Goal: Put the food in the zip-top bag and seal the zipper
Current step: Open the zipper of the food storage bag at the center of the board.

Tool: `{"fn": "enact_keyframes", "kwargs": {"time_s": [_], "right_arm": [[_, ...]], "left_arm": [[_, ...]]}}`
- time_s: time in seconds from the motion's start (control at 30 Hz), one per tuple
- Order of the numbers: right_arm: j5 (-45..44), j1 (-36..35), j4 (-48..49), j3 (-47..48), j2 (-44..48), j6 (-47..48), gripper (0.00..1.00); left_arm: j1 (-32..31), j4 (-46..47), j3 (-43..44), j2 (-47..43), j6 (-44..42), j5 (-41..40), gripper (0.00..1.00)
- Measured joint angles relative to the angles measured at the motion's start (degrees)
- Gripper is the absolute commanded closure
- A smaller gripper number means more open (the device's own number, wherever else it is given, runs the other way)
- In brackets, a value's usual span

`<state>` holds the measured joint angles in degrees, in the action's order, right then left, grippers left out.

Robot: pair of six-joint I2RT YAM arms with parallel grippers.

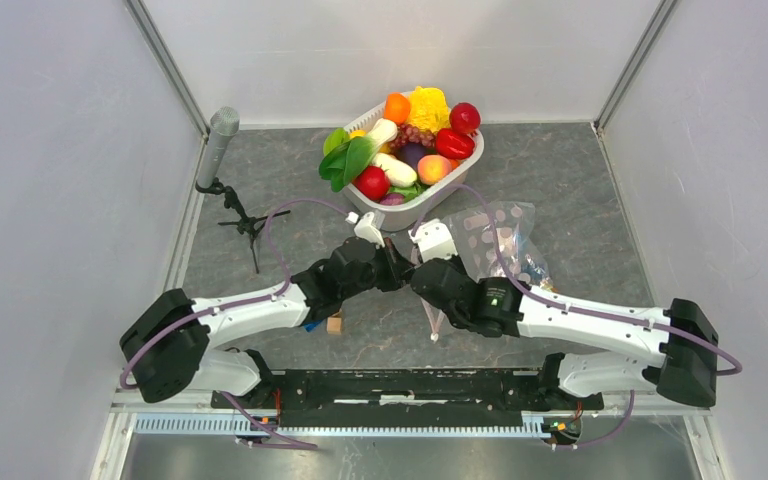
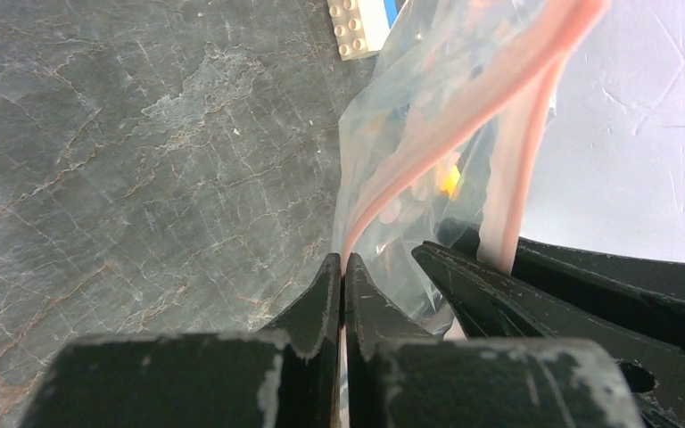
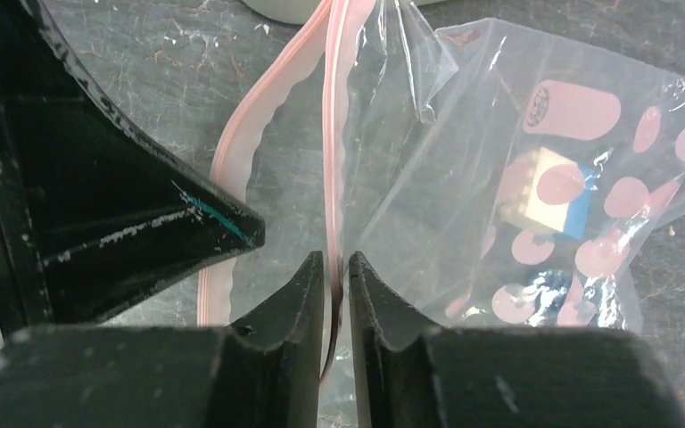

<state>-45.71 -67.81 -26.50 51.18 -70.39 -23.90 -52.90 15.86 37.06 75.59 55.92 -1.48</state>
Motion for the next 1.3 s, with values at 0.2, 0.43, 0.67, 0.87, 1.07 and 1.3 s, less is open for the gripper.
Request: {"fn": "enact_keyframes", "kwargs": {"time_s": [0.2, 0.43, 0.67, 0.87, 1.07, 1.3], "right_arm": [[2.2, 0.0, 0.0, -1.8, 1.2, -0.5, 0.68], [2.4, 0.0, 2.2, -4.5, 1.3, -1.6, 0.64], [4.2, -0.5, 3.6, -7.4, 1.4, -4.4, 0.61], [6.0, -0.8, 3.7, -9.1, 2.3, -6.1, 0.83], [6.5, -1.1, 3.7, -10.4, 6.3, -6.5, 1.0], [4.2, -1.1, 0.0, -7.4, 10.3, -4.7, 1.0]], "left_arm": [[0.0, 0.1, 0.0, 1.1, 0.0, -0.1, 0.98], [0.0, 0.9, 0.0, 2.3, 0.0, 0.0, 0.98], [0.0, 1.0, 0.0, 2.5, 0.0, 0.0, 0.98], [0.2, 0.9, -0.5, 2.5, 0.1, -0.5, 0.98], [0.2, 0.1, -0.5, 3.4, 0.1, -1.6, 0.98], [0.4, -2.9, -0.9, 4.5, -0.9, -4.8, 0.98]]}}
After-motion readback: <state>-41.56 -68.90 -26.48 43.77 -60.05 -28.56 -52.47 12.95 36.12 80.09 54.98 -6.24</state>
